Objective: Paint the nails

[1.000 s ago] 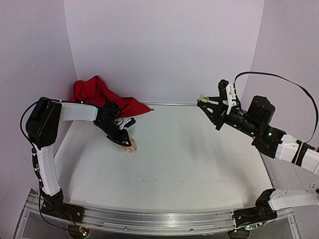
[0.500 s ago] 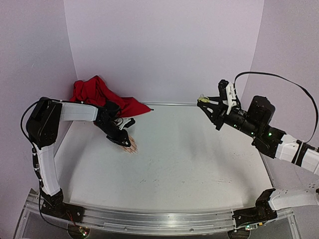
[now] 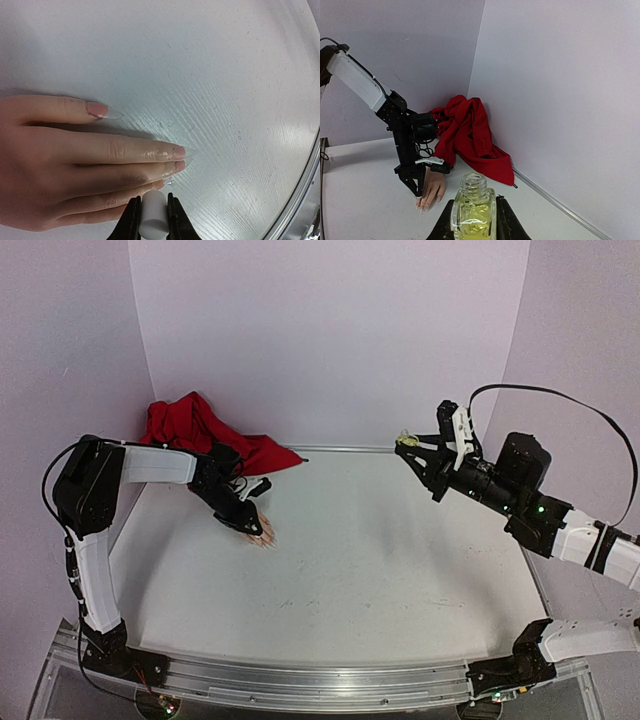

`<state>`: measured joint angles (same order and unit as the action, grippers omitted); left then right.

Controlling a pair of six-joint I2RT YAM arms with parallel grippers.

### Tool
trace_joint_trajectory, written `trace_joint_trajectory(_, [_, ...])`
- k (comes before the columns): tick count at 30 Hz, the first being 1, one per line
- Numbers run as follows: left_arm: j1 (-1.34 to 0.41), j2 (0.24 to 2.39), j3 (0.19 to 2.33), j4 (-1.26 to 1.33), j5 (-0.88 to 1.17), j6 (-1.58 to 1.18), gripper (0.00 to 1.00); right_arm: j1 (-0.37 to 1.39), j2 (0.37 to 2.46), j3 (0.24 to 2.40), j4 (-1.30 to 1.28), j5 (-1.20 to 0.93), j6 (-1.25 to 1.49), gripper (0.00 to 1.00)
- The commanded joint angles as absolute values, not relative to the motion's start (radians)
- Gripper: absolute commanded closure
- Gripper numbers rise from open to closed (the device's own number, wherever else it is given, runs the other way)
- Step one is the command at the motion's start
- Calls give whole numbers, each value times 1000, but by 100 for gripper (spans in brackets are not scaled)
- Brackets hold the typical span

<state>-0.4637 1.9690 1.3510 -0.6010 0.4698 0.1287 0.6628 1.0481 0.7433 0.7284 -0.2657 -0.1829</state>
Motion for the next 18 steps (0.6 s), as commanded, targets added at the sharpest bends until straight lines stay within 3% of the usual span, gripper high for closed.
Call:
trace_joint_trajectory(1, [-460,1972,1375,-600,492,137,100,666,1042,761,802,-278,-181,100])
trace_joint_trajectory(18, [-487,1984,1368,-600,492,131,100,666,1040,761,802,-279,-181,100])
